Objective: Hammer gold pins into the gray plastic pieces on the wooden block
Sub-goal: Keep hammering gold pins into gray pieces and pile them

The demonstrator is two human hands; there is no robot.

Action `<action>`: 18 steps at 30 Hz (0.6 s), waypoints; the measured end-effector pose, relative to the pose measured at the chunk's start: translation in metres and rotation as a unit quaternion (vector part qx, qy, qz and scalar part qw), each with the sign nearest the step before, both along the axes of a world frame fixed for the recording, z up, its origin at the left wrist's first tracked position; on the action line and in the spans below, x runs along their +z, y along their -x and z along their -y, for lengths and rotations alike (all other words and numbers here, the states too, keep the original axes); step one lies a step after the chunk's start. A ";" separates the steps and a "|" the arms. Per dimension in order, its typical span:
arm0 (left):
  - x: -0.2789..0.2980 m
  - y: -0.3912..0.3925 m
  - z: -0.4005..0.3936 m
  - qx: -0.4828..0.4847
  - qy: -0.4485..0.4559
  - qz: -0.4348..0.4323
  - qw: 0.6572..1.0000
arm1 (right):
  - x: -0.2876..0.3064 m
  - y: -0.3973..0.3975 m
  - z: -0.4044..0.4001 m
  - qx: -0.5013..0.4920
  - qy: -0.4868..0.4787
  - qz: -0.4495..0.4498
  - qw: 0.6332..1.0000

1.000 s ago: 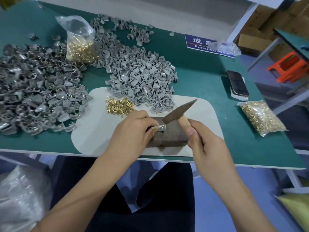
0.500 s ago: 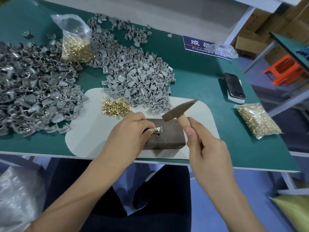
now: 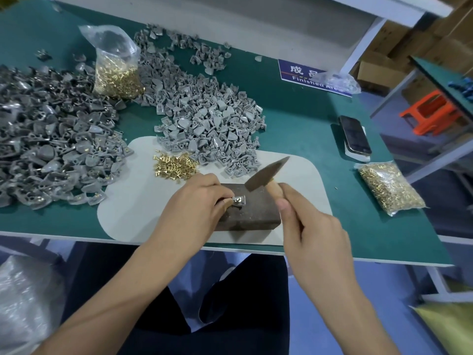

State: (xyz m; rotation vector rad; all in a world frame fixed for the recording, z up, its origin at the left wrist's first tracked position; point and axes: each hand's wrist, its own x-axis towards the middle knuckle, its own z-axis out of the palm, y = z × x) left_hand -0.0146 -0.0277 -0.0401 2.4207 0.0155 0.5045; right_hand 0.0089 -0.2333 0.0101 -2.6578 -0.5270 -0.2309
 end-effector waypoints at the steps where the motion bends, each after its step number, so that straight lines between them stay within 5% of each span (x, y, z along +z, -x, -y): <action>1: 0.000 0.000 0.000 0.001 0.001 0.001 1.000 | -0.002 0.000 0.000 -0.003 -0.021 -0.008 1.000; 6: -0.001 0.001 0.000 0.000 0.007 0.001 1.000 | -0.004 -0.001 0.000 0.013 0.030 0.002 0.999; 9: -0.001 0.001 0.000 0.000 0.011 -0.003 1.000 | -0.007 0.000 -0.001 -0.006 -0.050 -0.007 0.999; 13: 0.000 0.002 0.000 0.001 0.015 -0.001 1.000 | -0.010 0.007 0.001 0.017 0.015 -0.014 1.000; 18: 0.000 0.002 0.000 0.004 0.007 0.000 1.000 | -0.007 0.008 0.000 0.009 -0.053 0.009 0.999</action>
